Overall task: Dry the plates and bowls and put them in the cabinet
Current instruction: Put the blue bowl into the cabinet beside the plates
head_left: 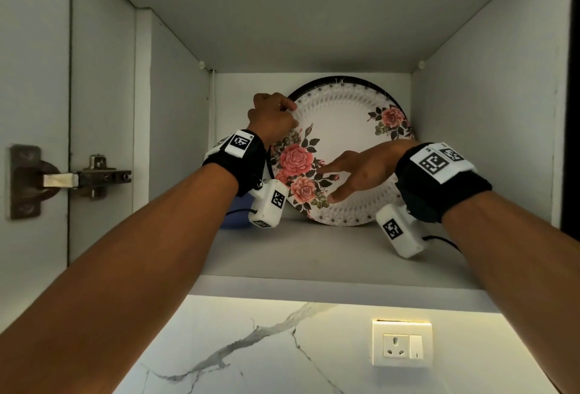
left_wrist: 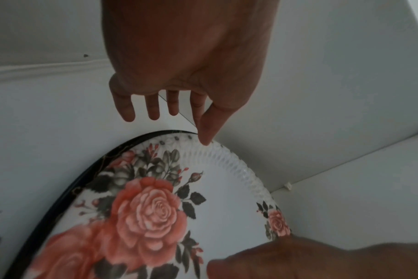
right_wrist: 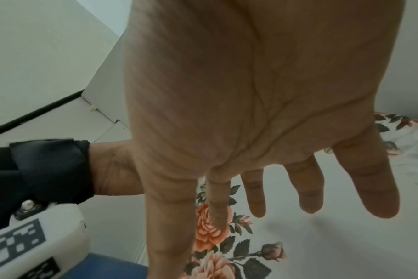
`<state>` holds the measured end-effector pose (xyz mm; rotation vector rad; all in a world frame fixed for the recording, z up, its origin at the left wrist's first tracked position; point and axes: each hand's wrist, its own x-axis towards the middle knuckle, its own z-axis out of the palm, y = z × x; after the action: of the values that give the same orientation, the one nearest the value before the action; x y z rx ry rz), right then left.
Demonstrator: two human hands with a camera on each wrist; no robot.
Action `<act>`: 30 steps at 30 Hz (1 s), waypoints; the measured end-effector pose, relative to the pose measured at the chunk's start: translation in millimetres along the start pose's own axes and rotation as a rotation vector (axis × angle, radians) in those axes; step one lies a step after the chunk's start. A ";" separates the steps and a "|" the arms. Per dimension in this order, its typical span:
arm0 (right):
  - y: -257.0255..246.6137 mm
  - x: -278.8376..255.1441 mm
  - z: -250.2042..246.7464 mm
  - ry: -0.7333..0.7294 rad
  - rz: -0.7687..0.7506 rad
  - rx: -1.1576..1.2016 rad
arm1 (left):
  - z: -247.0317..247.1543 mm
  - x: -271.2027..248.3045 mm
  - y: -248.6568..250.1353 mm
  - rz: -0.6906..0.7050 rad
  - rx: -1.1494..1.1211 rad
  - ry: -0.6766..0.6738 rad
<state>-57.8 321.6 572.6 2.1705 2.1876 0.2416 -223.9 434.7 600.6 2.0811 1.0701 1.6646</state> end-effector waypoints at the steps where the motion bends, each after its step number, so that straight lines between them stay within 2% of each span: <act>1: -1.1 -2.2 -0.5 0.005 -0.007 0.003 | -2.4 -1.7 4.0 -0.011 -0.022 0.003; 6: -2.7 -5.5 -3.5 0.005 -0.069 0.072 | -15.5 -8.2 24.1 -0.057 -0.158 0.005; 9: -1.7 -6.0 -6.6 -0.004 -0.115 0.091 | -28.6 -19.4 43.3 -0.069 -0.085 -0.076; 11: -3.7 -4.3 -7.9 -0.014 -0.147 0.124 | -39.9 -27.0 50.3 -0.138 -0.004 -0.153; 15: -4.8 -3.7 -8.8 -0.002 -0.167 0.238 | -56.4 -46.0 49.5 -0.213 0.195 -0.277; 20: -11.5 -10.7 -10.7 0.018 -0.221 0.269 | -68.0 -76.4 47.0 -0.227 0.507 -0.488; 25: -20.5 -17.6 -12.4 0.004 -0.307 0.266 | -68.9 -89.2 32.0 -0.201 0.953 -0.621; 30: -26.2 -27.8 -13.8 -0.002 -0.338 0.221 | -71.4 -102.7 31.3 -0.207 1.209 -0.756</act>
<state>-85.3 292.8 580.3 1.8410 2.6399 -0.0200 -285.1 326.3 567.1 2.6388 2.0938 -0.1154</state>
